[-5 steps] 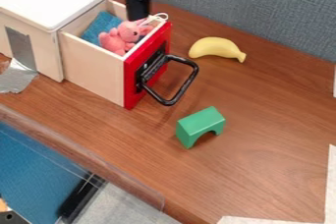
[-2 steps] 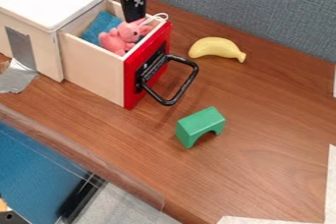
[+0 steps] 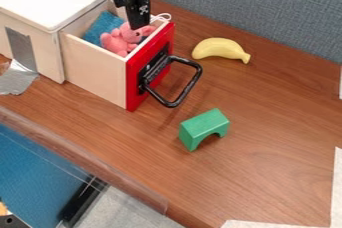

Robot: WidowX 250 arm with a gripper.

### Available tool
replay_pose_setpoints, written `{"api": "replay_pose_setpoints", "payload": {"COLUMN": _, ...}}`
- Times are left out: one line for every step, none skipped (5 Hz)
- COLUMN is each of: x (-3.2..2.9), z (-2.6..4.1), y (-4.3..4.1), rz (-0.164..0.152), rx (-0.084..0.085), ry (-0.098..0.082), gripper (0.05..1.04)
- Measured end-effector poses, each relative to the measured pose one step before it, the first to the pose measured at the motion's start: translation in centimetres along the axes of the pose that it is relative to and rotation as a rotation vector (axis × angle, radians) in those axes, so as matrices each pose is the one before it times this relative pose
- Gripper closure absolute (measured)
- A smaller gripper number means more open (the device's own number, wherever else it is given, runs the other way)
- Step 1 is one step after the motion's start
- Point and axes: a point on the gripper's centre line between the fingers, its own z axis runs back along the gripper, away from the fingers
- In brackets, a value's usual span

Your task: Take the toys out of the box onto the table

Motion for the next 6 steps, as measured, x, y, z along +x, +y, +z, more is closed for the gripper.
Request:
{"api": "replay_pose_setpoints", "payload": {"x": -0.364, "z": -1.153, "y": 0.383, "rz": -0.0043, "rx": 0.0100, "ry": 0.0223, "gripper": 0.082}}
{"api": "replay_pose_setpoints", "payload": {"x": -0.224, "z": -0.614, "y": 0.139, "rz": -0.0097, "rx": 0.0058, "ry": 0.0150, "gripper": 0.082}}
{"api": "replay_pose_setpoints", "payload": {"x": -0.464, "z": -0.994, "y": -0.066, "rz": -0.0026, "rx": -0.0013, "ry": 0.0179, "gripper": 0.136}}
{"api": "replay_pose_setpoints", "payload": {"x": -0.379, "z": -0.397, "y": -0.040, "rz": 0.0145, "rx": 0.0154, "ry": 0.0043, "gripper": 0.429}}
{"api": "replay_pose_setpoints", "payload": {"x": -0.357, "z": -0.325, "y": -0.077, "rz": 0.0040, "rx": 0.0066, "ry": 0.0053, "gripper": 0.693}}
{"api": "replay_pose_setpoints", "payload": {"x": -0.162, "z": 0.194, "y": -0.216, "rz": 0.0011, "rx": -0.0019, "ry": 0.0001, "gripper": 0.793}}
